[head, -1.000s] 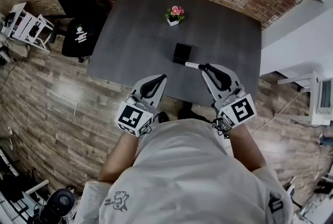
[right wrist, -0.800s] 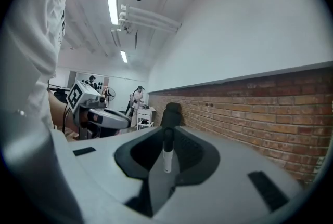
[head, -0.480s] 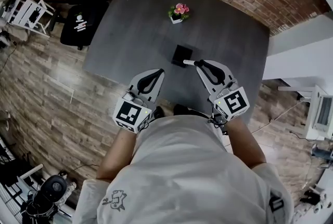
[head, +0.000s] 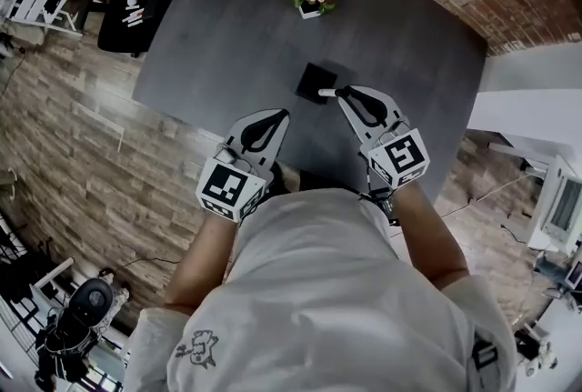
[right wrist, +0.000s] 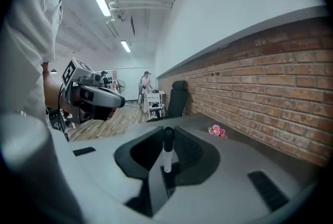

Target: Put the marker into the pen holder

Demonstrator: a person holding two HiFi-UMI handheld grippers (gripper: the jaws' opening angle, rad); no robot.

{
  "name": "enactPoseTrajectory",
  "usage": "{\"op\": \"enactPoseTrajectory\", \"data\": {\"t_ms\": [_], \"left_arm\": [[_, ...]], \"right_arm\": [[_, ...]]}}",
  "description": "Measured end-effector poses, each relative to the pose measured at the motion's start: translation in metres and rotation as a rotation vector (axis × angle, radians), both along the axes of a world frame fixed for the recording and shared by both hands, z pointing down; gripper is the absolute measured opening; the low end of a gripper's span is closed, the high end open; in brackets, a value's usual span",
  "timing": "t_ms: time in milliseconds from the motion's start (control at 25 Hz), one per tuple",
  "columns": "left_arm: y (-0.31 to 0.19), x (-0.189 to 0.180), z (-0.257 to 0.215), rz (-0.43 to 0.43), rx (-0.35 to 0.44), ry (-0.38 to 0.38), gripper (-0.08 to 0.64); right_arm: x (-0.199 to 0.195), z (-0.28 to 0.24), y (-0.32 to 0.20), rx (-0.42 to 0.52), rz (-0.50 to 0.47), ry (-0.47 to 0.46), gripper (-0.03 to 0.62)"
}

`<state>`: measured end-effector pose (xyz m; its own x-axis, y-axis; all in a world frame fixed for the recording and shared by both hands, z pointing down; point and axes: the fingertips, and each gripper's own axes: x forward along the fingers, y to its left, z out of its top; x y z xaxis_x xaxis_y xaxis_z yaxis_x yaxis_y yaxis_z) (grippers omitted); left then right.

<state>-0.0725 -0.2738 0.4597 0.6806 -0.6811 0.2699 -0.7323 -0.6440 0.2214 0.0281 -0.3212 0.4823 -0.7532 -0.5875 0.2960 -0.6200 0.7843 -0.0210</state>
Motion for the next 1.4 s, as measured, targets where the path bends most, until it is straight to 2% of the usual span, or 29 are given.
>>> {"op": "enactPoseTrajectory", "data": {"t_ms": [400,720,920,1040,1400], "left_arm": [[-0.012,0.000,0.055,-0.027,-0.103,-0.043,0.011],[-0.016,-0.001,0.074,-0.037,-0.151,-0.058,0.011],[-0.016,0.000,0.079,-0.037,-0.162,-0.062,0.011],[-0.017,0.001,0.079,-0.036,-0.164,-0.059,0.011],[-0.010,-0.006,0.067,-0.010,-0.137,-0.050,0.011]], "right_arm": [[-0.002,0.085,-0.020,-0.129,-0.016,0.045,0.072],[-0.001,0.141,-0.022,-0.260,-0.003,0.074,0.074],[-0.001,0.157,-0.018,-0.296,0.001,0.099,0.082],[0.003,0.158,-0.020,-0.305,0.018,0.098,0.117],[0.001,0.126,-0.016,-0.244,0.058,0.080,0.140]]}}
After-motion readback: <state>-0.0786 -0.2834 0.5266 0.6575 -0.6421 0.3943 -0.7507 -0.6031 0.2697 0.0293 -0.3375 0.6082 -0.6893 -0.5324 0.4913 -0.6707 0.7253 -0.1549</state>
